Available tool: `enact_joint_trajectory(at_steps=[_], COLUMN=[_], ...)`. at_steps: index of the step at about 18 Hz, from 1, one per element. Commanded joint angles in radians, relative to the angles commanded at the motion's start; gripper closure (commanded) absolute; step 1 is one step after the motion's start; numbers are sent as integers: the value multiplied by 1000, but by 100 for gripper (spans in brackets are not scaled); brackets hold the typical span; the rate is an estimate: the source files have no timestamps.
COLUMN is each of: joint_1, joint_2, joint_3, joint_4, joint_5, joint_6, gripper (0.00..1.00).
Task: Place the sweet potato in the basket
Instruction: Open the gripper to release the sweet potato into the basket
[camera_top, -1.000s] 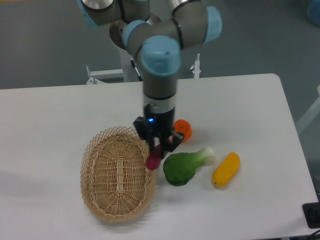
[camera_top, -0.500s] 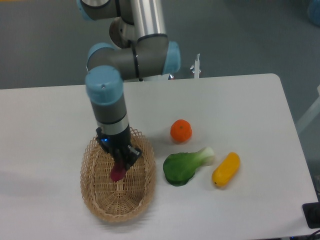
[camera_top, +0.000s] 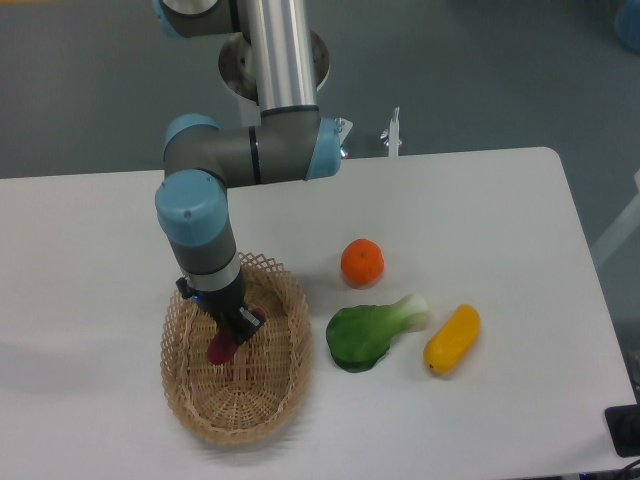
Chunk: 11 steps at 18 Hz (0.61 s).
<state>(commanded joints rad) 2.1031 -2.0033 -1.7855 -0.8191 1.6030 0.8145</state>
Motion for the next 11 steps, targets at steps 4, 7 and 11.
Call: enact_joint_trajectory(at_steps=[4, 7, 11], joint_1=[0, 0, 2], joint_2=[-2, 0, 4], joint_3=[1, 8, 23], joint_4=[2, 3, 3], joint_5=[0, 0, 2], joint_6=[0, 0, -5], gripper=[81, 64, 0])
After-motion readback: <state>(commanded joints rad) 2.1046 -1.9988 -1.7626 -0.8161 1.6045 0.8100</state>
